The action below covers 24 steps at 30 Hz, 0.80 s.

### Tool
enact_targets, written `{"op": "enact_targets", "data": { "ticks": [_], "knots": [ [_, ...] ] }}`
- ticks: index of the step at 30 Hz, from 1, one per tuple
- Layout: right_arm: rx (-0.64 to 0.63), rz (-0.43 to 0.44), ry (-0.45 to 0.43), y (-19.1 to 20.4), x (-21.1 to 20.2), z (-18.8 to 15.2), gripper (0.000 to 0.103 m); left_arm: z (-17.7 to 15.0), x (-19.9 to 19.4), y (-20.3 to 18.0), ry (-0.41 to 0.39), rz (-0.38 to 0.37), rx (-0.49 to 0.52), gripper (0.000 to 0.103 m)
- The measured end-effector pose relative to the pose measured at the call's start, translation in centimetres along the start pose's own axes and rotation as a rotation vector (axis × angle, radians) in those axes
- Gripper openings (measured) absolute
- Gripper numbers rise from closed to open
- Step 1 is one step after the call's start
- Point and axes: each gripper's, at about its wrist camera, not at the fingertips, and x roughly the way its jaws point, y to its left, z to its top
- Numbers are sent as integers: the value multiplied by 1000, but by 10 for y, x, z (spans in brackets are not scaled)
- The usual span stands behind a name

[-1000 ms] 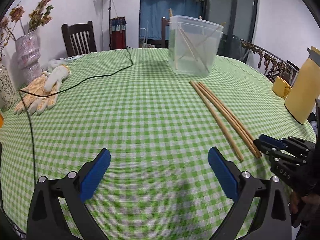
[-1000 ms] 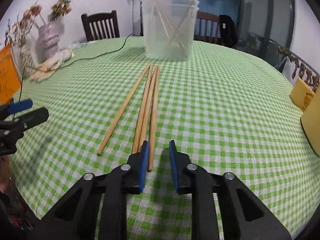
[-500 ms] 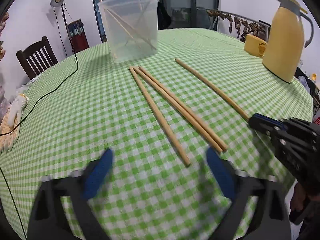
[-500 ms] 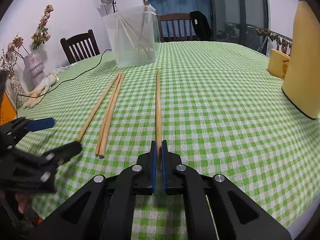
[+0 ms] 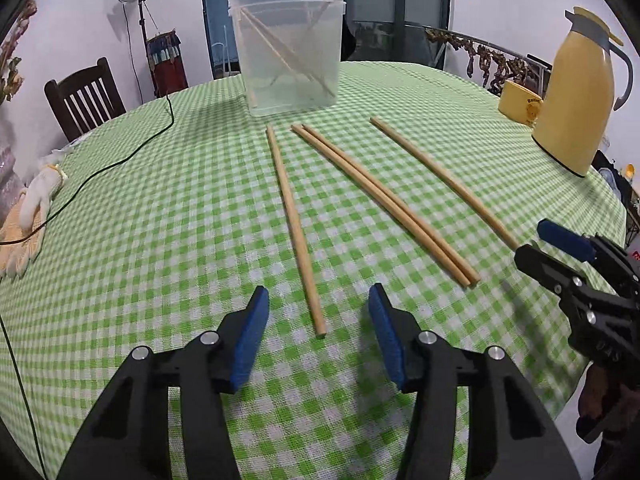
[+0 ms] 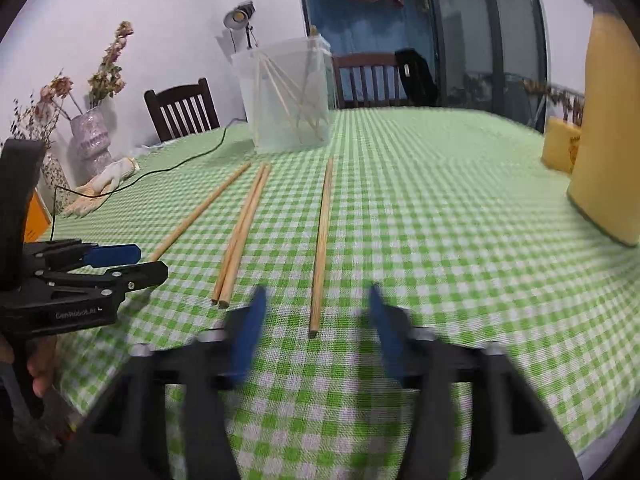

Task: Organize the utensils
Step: 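Grasp a chopstick with the left gripper while the right gripper holds its chopstick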

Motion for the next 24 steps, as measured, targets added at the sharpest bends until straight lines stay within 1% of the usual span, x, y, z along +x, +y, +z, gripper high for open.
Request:
{"op": "enact_targets", "data": {
  "ticks": [2,3,4,5,6,8,9,10,11,12,14,18,24],
  "knots": [
    [-29,-28,-13,2,-2,-1,53,0,1,0,-2,-2,-1,49],
    [-35,-32,-5,2,0,-1,52,0,1,1,-4,-2,-3,46],
    [-33,-33,4,2,3,-1,46,1,1,2,-7,0,-10,44],
    [-30,-34,12,1,5,-1,35,0,1,2,-8,1,-13,41],
    [-28,-35,21,0,7,-2,30,0,0,3,-10,3,-15,35],
    [-30,-45,29,1,8,-3,25,-3,-1,2,-17,17,-3,27],
    [-35,-45,30,1,6,-4,23,-4,-2,2,-19,16,4,19],
    [-48,-53,28,3,4,-4,17,-4,-3,0,-23,19,15,10],
    [-54,-48,27,3,3,-5,7,-5,-3,0,-25,30,21,3],
    [-57,-37,27,4,4,-4,5,-5,-3,0,-24,30,23,3],
    [-79,-49,33,9,4,-3,5,-4,-5,2,-15,20,4,2],
    [-103,-32,42,17,3,4,4,-4,-22,4,-46,-2,-5,2],
    [-127,-20,-10,26,-12,24,4,2,-59,14,-121,-18,-9,2]
  ]
}}
